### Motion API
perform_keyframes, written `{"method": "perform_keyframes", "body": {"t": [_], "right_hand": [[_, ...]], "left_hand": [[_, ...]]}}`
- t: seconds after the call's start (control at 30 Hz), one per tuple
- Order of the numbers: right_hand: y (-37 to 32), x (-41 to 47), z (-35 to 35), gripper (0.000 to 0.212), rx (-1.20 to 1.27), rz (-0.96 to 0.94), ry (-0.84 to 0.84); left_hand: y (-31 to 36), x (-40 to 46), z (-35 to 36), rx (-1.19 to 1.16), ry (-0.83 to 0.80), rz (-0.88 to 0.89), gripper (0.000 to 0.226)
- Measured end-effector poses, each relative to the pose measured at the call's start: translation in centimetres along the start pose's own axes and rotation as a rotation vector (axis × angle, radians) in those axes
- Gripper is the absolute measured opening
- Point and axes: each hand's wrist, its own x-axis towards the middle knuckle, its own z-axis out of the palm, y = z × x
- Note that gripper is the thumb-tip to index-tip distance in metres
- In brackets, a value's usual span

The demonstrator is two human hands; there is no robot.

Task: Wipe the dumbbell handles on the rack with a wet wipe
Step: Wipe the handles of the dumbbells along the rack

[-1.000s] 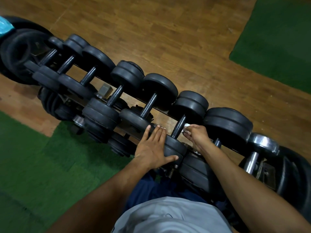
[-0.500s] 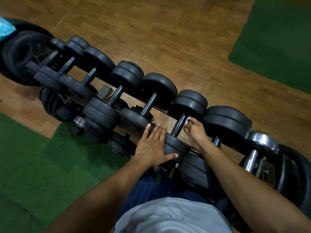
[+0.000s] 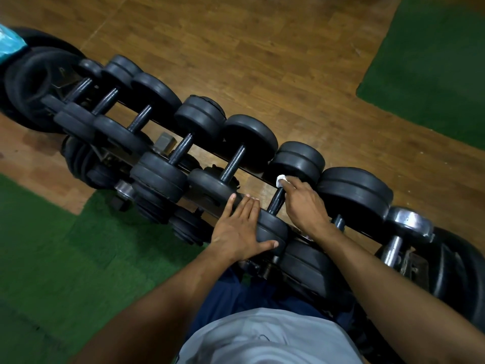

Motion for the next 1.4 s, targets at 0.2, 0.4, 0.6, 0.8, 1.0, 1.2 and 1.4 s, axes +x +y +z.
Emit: {"method": "perform_keyframes", "body": {"t": [0.2, 0.4, 0.6, 0.8, 1.0, 1.2, 1.4], "right_hand": [[-0.6, 2.5, -1.4, 0.026, -0.177, -0.102, -0.125], [-3.2, 5.2, -1.9, 0.037, -0.3, -0.169, -0.461], [-3.4, 6.4, -1.3, 0.031, -0.263, -0.177, -0.692], [-3.1, 5.2, -1.1, 0.026, -0.152, -0.269, -0.724], [-1.7, 3.8, -1.9, 0.019, 0.217, -0.164, -0.651], [1.1, 0.8, -2.2, 0.02, 0.553, 0.131, -0.567], [1.2, -1.3, 0.5, 0.02, 0.921, 0.43, -0.588]], "left_hand": [[0.1, 0.0, -0.1, -0.013, 0.004, 0.002, 0.118], [0.2, 0.0, -0.1, 0.001, -0.006, -0.001, 0.119], [0.1, 0.1, -0.1, -0.005, -0.012, -0.004, 0.119], [0.2, 0.1, -0.1, -0.009, -0.011, -0.004, 0.12], [0.1, 0.1, -0.1, -0.004, -0.014, -0.001, 0.118], [0.0, 0.1, 0.0, -0.009, -0.015, 0.004, 0.118], [0.0, 0.1, 0.0, -0.007, -0.019, 0.005, 0.117]]}}
